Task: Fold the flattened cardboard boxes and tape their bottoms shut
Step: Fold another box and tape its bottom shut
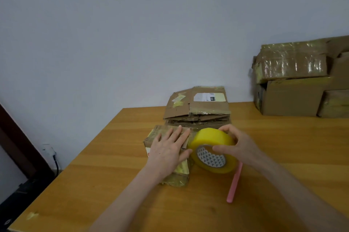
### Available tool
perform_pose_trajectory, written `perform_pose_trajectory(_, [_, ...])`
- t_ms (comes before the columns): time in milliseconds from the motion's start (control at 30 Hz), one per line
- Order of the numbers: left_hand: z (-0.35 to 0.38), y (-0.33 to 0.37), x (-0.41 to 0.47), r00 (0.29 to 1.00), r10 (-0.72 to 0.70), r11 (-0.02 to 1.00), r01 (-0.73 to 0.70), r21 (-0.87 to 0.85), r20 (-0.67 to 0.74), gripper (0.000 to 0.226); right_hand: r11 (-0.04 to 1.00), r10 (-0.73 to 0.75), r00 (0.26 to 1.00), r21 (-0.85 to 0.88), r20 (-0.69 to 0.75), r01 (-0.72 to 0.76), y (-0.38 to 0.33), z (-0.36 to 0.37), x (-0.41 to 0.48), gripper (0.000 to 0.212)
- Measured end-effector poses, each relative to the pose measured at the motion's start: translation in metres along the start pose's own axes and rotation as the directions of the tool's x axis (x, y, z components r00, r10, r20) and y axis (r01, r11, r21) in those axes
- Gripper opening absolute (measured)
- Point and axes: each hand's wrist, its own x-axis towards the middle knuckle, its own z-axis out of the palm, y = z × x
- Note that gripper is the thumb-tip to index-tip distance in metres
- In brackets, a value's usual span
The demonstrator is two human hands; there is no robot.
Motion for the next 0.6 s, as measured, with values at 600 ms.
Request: perform_pose_trajectory(600, [0.000,-0.001,0.005,0.997,-0.080,0.997,0.079,0.013,0.005,0.092,0.945,0.061,0.998,-0.323,0.027,-0.049,-0.007,-0.020,0.005,0.063])
